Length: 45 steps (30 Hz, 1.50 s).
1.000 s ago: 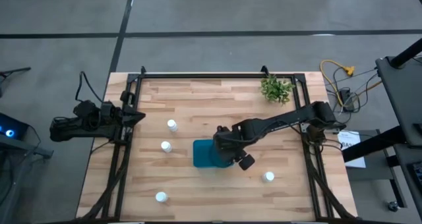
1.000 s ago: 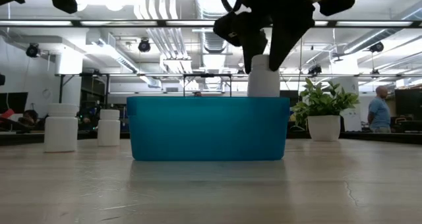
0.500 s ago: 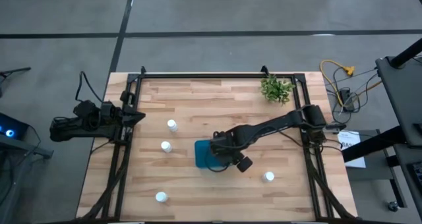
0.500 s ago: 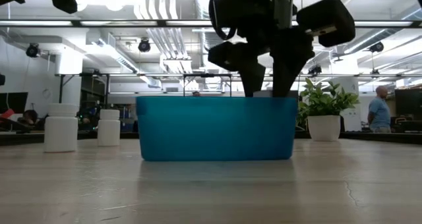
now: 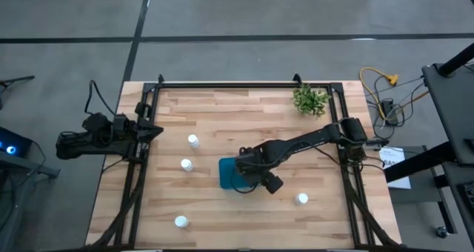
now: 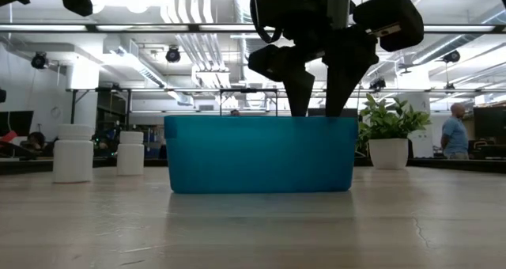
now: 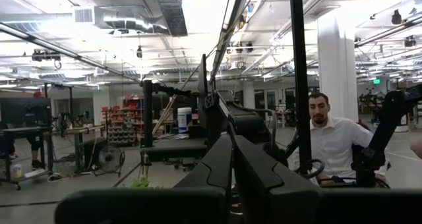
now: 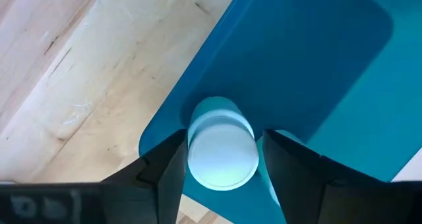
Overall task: Pick and place pill bottles into a basket
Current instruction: Put the medicine bottle into the blue bin
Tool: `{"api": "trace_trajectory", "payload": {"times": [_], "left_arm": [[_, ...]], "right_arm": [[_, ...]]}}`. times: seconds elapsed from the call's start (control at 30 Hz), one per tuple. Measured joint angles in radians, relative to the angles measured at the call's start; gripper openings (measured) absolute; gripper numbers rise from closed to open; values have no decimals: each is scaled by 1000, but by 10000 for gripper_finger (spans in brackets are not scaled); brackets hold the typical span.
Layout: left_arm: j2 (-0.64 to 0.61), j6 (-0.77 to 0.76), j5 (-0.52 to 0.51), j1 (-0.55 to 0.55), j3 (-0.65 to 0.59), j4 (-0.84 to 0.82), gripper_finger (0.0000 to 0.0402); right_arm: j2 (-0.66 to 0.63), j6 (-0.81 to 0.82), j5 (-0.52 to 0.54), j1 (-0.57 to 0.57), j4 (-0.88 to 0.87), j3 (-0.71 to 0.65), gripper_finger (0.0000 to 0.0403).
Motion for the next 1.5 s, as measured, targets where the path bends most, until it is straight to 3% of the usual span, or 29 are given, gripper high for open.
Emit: {"api": "trace_trajectory", "payload": {"times": [0.37,0.67,1.07,1.5], "left_arm": [[0,0,0,0,0,0,0],[0,0,0,0,0,0,0],[0,0,0,0,0,1,0],[0,0,0,0,0,0,0]], "right_arm": [[-10,0,0,0,-10,4,178],[-103,25,2,0,-21,4,176],[-213,183,3,50,-162,4,171],[-222,397,0,194,-255,4,170]]}}
